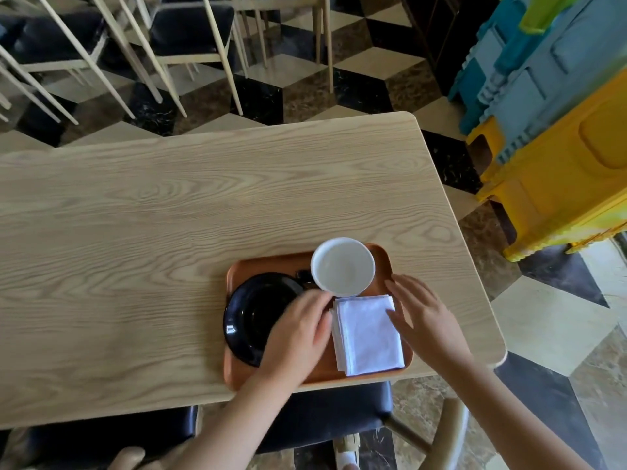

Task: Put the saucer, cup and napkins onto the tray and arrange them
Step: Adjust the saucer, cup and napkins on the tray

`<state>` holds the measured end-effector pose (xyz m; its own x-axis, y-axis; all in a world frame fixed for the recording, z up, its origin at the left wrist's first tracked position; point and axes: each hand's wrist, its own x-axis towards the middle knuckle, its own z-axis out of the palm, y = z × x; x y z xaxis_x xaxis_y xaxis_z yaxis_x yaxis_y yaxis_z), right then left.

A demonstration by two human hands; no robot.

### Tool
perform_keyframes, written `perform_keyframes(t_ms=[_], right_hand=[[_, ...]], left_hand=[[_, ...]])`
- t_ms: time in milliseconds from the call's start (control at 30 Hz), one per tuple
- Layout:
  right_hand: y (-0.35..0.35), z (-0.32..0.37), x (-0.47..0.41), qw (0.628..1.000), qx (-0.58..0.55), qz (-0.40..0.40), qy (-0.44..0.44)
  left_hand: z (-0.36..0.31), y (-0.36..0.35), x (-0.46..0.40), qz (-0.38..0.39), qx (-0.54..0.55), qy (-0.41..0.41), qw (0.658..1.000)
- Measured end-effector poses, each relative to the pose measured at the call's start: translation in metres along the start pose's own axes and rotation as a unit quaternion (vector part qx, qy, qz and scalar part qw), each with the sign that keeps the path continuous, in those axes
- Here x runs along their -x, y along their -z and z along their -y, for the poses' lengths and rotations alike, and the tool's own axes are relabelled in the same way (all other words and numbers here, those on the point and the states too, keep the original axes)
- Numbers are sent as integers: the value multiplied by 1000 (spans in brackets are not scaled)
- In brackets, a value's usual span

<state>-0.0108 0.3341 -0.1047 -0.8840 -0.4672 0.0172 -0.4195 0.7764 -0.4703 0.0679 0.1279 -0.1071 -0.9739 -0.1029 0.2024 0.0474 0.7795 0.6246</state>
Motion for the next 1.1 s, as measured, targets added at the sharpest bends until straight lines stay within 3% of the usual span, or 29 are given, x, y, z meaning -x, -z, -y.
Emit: perform_keyframes(t_ms=[133, 200, 367, 833, 967, 1100], right_hand=[[-9, -12, 32, 977, 150, 100, 115], [-15, -15, 39, 966, 181, 147, 107], [-22, -15, 43, 961, 201, 176, 78], [-35, 10, 45, 958, 234, 136, 98], [-38, 15, 47, 960, 239, 117, 90], [-39, 17, 47, 960, 237, 120, 86]], left_hand=[[-16, -40, 38, 144, -145, -140, 969], [-25, -52, 40, 185, -221, -108, 951], [-31, -60, 37, 218, -312, -38, 924], [-13, -37, 44, 248, -320, -41, 913], [-2, -41, 46, 245, -318, -78, 913], [-10, -34, 44, 238, -312, -51, 918]])
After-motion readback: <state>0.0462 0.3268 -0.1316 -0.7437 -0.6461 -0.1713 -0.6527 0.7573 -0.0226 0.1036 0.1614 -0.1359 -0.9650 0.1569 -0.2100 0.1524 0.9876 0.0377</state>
